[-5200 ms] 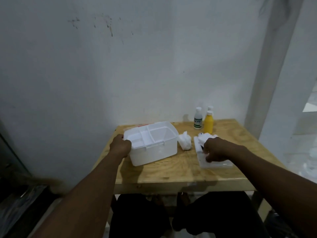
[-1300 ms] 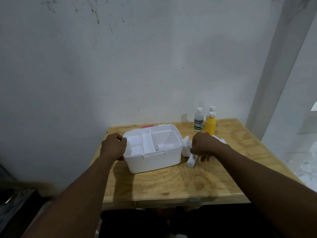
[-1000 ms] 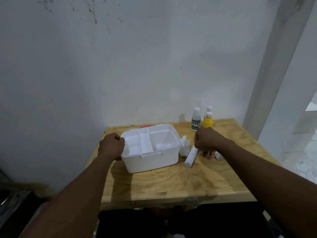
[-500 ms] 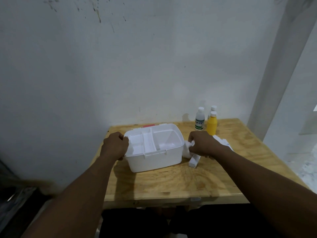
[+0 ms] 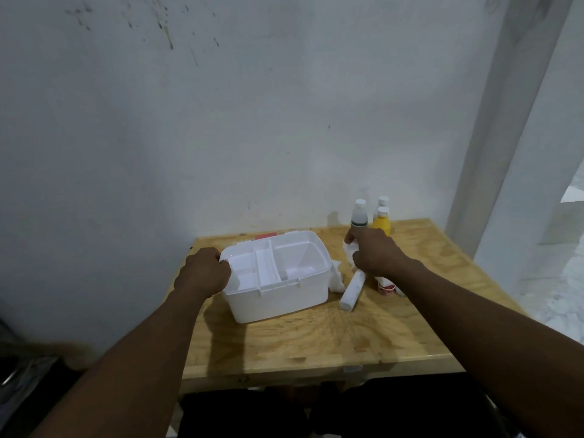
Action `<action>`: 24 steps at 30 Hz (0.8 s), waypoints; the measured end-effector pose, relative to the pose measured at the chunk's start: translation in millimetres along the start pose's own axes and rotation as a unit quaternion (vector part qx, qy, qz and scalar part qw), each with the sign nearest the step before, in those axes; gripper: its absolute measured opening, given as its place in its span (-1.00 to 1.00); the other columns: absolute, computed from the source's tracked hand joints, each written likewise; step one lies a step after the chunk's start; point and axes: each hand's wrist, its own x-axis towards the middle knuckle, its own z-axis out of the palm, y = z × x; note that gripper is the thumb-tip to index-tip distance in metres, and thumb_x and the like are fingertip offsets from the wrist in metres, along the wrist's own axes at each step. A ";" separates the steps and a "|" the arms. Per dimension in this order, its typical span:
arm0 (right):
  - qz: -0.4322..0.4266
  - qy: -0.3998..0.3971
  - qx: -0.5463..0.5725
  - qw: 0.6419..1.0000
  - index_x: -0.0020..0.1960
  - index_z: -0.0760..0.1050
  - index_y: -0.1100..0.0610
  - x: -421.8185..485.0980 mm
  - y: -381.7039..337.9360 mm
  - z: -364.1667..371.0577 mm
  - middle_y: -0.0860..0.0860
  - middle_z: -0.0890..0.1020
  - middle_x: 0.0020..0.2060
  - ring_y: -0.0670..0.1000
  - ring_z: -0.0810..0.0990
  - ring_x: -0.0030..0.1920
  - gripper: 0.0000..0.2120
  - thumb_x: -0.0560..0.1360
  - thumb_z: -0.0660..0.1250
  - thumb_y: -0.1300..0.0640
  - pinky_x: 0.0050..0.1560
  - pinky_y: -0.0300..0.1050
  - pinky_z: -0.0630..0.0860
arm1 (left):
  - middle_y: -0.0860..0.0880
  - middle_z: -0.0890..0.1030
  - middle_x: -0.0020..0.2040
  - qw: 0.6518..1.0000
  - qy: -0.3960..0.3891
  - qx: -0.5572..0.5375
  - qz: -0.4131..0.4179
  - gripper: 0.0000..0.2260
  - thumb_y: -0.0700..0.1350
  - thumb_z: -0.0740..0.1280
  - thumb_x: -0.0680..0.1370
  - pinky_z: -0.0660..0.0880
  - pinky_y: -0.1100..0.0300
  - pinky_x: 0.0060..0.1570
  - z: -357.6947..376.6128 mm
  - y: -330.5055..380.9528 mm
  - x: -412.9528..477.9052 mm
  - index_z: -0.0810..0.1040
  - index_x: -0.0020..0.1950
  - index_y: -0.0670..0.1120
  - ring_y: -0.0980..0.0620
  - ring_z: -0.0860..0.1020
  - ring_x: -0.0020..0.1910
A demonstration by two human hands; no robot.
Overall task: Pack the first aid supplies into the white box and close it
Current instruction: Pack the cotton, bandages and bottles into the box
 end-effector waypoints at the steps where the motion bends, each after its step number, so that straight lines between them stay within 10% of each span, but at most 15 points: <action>1: -0.011 -0.032 -0.009 0.999 0.28 0.48 0.12 0.6 -0.4 2.2 0.10 0.57 0.21 0.10 0.55 0.14 -0.60 0.45 0.28 0.31 0.04 -0.06 0.52 | -0.10 0.60 -0.03 1.000 0.006 0.003 0.000 -0.80 -0.01 0.25 0.56 0.64 -0.02 -0.07 -0.4 -1.0 0.5 0.58 0.09 -0.05 -0.17 0.62 -0.18; 8: 0.002 -0.041 -0.002 0.999 0.25 0.50 0.10 -1.7 0.2 -1.5 0.12 0.57 0.19 0.09 0.55 0.11 -0.63 0.45 0.29 0.26 0.02 -0.06 0.53 | -0.09 0.62 -0.04 1.000 0.024 0.000 0.006 -0.96 0.04 0.31 0.48 0.62 -0.01 -0.04 0.5 -5.1 5.4 0.51 -0.12 0.10 -0.18 0.63 -0.18; 24: 0.094 -0.058 -0.121 0.986 -0.13 0.40 0.09 -20.1 12.1 -15.6 0.03 0.53 -0.22 0.03 0.57 -0.22 -0.78 0.41 0.39 -0.02 -0.19 -0.03 0.59 | -0.06 0.57 -0.08 1.000 0.029 0.002 0.007 -0.72 0.02 0.29 0.55 0.57 0.09 -0.16 10.0 -5.3 6.3 0.59 0.17 -0.08 -0.15 0.62 -0.17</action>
